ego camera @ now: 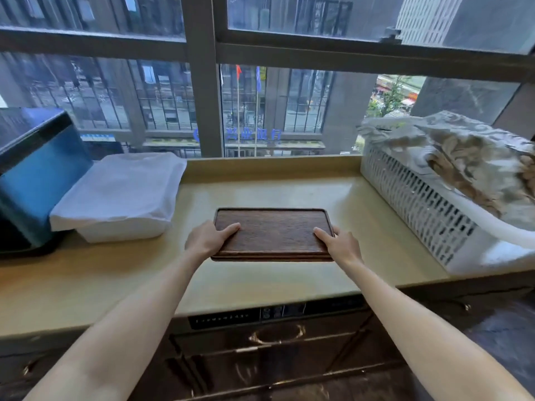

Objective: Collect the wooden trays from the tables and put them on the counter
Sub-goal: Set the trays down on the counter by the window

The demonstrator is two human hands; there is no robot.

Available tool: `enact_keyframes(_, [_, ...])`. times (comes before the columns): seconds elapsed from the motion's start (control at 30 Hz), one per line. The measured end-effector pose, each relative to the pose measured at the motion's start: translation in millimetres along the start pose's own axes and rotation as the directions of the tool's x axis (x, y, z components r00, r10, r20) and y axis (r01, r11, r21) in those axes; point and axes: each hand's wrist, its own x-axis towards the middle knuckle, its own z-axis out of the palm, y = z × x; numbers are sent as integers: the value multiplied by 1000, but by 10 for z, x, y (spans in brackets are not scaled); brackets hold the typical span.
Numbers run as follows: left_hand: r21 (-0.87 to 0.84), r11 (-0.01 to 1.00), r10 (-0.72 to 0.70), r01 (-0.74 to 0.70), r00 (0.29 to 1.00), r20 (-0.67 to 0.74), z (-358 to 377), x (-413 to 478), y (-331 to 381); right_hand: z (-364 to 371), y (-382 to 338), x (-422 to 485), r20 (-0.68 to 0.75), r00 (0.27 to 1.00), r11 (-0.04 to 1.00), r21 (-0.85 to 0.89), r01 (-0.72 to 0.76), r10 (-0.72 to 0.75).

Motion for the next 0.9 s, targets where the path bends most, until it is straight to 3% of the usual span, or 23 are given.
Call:
enact_keyframes(0.37, [61, 997, -47, 44, 998, 43, 256, 1530, 228, 470, -118, 1520, 1, 995, 993, -63, -100, 100])
enact_keyframes(0.9, [100, 984, -149, 150, 989, -10, 518, 2613, 389, 824, -171, 2845, 117, 989, 990, -118, -72, 86])
